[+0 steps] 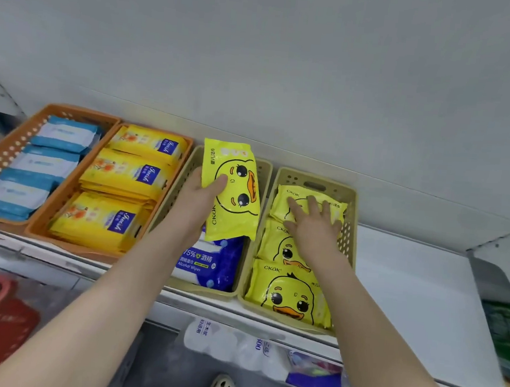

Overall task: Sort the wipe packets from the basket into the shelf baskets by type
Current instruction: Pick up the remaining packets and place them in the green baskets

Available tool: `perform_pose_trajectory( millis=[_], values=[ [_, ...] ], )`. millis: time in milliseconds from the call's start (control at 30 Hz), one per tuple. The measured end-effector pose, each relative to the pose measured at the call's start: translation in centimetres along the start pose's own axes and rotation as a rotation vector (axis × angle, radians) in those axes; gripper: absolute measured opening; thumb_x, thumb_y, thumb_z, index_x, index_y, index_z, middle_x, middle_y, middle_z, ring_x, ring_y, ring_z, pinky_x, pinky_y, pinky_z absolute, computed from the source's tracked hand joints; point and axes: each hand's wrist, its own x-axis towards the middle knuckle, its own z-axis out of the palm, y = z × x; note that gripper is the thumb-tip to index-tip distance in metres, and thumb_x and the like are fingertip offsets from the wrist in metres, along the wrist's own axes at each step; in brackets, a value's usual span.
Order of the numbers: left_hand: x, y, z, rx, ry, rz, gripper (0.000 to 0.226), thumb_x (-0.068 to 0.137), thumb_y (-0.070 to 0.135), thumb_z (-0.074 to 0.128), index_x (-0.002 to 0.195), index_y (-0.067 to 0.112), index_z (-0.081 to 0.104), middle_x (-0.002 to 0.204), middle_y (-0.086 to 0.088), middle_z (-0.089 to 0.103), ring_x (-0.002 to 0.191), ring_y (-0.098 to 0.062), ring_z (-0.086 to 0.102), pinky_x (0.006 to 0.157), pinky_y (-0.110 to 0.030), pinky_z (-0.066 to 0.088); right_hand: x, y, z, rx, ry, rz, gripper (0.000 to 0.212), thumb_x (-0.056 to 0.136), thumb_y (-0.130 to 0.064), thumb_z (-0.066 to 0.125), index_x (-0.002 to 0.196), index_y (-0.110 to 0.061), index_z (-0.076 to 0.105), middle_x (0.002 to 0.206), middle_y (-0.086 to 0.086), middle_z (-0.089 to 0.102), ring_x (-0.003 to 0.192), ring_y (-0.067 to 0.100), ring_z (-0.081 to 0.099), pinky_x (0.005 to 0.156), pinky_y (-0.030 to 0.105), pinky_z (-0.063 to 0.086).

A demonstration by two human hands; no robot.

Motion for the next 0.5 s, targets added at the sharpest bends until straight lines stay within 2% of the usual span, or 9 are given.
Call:
perform_pose_trajectory(
  millis=[67,167,200,267,300,333,367,433,500],
  values=[
    [-0.1,0.0,0.2,0.006,-0.015,0.000,0.030,0.101,0.027,0.054,0.131,0.022,0.055,0.117,0.001,0.071,0.105,-0.021,0.069,0.084,-0.043,0.058,0.2,-0.2,0.5,-0.006,-0.095,-0.024,0.057,0.105,-0.041,0.030,0.155,-0.038,0.002,0.163,0.008,0.000,0.149,0.039,-0.005,0.113,0.067,0.013],
    [-0.2,-0.2,0.4,-0.031,-0.056,-0.022,0.029,0.101,0.024,0.054,0.130,0.023,0.056,0.116,0.000,0.072,0.104,-0.022,0.070,0.079,-0.042,0.059,0.3,0.2,0.1,0.026,-0.178,-0.031,0.058,0.106,-0.039,0.026,0.154,-0.038,-0.004,0.164,0.006,-0.008,0.149,0.038,-0.011,0.114,0.066,0.007],
    [-0.3,-0.2,0.5,-0.048,-0.067,-0.031,0.030,0.101,0.023,0.054,0.130,0.023,0.057,0.116,-0.001,0.072,0.103,-0.023,0.071,0.077,-0.042,0.059,0.1,0.3,-0.5,0.047,-0.192,-0.023,0.056,0.106,-0.039,0.027,0.155,-0.036,0.000,0.164,0.006,-0.004,0.149,0.038,-0.006,0.114,0.064,0.009],
    [-0.5,-0.3,0.9,-0.083,-0.086,-0.040,0.030,0.101,0.022,0.053,0.131,0.023,0.057,0.117,-0.001,0.072,0.103,-0.023,0.071,0.074,-0.040,0.060,-0.5,0.0,-2.0,0.136,-0.033,-0.018,0.048,0.104,-0.036,0.030,0.150,-0.023,0.028,0.153,0.014,0.031,0.141,0.040,0.027,0.106,0.056,0.030],
    [-0.6,-0.3,1.1,-0.103,-0.091,-0.041,0.031,0.101,0.021,0.053,0.131,0.023,0.056,0.117,-0.001,0.072,0.103,-0.023,0.071,0.073,-0.039,0.060,-1.1,-0.5,-2.9,0.256,0.108,-0.004,0.041,0.103,-0.035,0.031,0.137,-0.017,0.045,0.134,0.016,0.052,0.126,0.038,0.046,0.095,0.048,0.041],
    [-0.7,-0.3,1.4,-0.125,-0.090,-0.043,0.031,0.101,0.020,0.053,0.132,0.022,0.056,0.118,-0.001,0.072,0.103,-0.022,0.071,0.074,-0.039,0.060,-1.9,-1.2,-4.0,0.442,0.201,0.016,0.037,0.102,-0.039,0.033,0.121,-0.016,0.055,0.113,0.012,0.063,0.109,0.033,0.058,0.084,0.041,0.045],
    [-0.8,-0.3,1.7,-0.146,-0.088,-0.042,0.032,0.101,0.019,0.053,0.133,0.022,0.055,0.119,-0.001,0.071,0.104,-0.022,0.071,0.075,-0.039,0.060,-2.6,-2.0,-5.0,0.681,0.196,0.031,0.038,0.100,-0.046,0.037,0.112,-0.018,0.058,0.103,0.006,0.066,0.099,0.027,0.062,0.080,0.037,0.047],
    [-0.9,-0.3,2.3,-0.156,-0.109,-0.045,0.033,0.101,0.018,0.054,0.133,0.021,0.054,0.119,-0.002,0.071,0.103,-0.023,0.071,0.077,-0.041,0.060,-3.8,-3.2,-6.4,1.193,0.012,0.037,0.047,0.091,-0.062,0.048,0.118,-0.024,0.057,0.108,-0.004,0.068,0.097,0.014,0.066,0.086,0.038,0.052],
    [-1.0,0.0,3.0,-0.094,-0.198,-0.047,0.030,0.100,0.018,0.055,0.129,0.023,0.056,0.115,-0.002,0.073,0.100,-0.023,0.072,0.073,-0.041,0.061,-4.1,-3.1,-6.9,1.416,0.012,0.015,0.050,0.087,-0.055,0.063,0.128,-0.029,0.052,0.114,-0.006,0.067,0.097,0.008,0.068,0.084,0.032,0.055]
  ],
)
